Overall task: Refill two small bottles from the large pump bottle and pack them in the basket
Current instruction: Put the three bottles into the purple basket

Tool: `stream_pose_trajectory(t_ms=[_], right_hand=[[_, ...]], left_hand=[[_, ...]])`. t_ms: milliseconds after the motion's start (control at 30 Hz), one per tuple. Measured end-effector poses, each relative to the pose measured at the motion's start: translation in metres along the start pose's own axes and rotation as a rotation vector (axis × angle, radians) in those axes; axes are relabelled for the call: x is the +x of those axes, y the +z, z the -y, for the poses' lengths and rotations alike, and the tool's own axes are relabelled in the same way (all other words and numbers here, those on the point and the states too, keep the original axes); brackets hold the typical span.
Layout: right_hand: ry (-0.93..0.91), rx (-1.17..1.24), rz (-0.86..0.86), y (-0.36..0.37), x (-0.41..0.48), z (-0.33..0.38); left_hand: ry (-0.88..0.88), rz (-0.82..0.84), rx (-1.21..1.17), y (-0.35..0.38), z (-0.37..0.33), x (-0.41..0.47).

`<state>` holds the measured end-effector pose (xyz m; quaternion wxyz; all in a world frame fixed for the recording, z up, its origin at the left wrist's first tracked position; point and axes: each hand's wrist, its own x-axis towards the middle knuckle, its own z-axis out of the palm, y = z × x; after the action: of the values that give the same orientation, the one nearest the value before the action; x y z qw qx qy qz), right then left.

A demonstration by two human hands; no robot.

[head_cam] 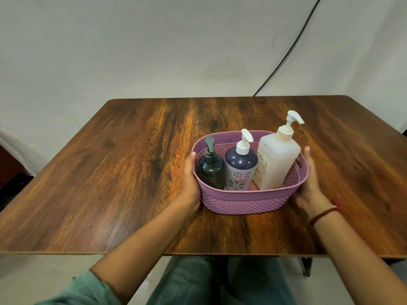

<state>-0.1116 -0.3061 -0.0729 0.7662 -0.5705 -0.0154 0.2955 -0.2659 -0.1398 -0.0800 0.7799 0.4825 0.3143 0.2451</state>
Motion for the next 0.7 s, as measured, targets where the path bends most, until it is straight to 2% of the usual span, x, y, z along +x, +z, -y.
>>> stream_pose_trajectory(t_ms=[400,500,700], right_hand=[[-0.027,0.035,-0.005,0.017,-0.002,0.006],[-0.042,0.036,0.023,0.029,-0.006,0.013],[-0.065,0.05,0.107,0.058,-0.01,0.02]], left_hand=[[0.052,-0.005,-0.042,-0.01,-0.006,0.015],[0.07,0.047,-0.069,-0.014,-0.02,0.012],[0.083,0.025,-0.078,-0.03,-0.046,0.015]])
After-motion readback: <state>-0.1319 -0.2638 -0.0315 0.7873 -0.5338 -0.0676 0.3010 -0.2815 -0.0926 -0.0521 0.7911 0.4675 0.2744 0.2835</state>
